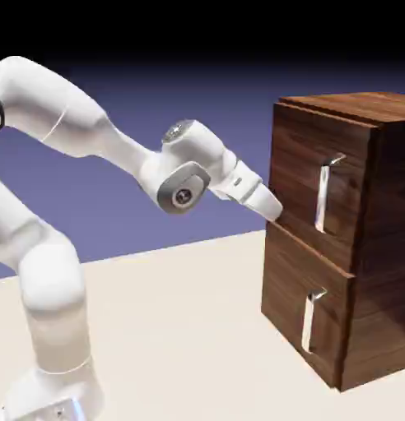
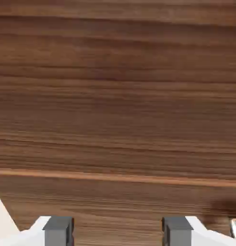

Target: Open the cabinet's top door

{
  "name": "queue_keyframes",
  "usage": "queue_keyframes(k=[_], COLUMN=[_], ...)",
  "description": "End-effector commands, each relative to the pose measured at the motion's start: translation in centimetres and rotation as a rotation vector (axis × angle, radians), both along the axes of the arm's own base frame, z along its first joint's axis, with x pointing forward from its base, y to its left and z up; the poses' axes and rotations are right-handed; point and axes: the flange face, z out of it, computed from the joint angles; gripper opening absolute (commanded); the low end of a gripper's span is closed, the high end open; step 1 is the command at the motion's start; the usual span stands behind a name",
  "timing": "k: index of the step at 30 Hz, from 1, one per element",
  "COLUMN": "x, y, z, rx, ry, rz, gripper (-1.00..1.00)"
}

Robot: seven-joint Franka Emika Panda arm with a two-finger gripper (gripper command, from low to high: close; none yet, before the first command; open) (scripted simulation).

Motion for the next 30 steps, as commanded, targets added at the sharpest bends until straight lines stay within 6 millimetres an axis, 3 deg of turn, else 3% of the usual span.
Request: queue_keyframes(k=[1, 16, 30], x=[-0.1, -2.4, -4.8], y=[0.1, 0.2, -2.6], z=[0.6, 7.5, 10.2], rx=[-0.039, -0.656, -1.275], ry=[-0.013, -0.210, -0.342], rz=[0.038, 0.514, 0.814], gripper=[0.00, 0.00, 0.00])
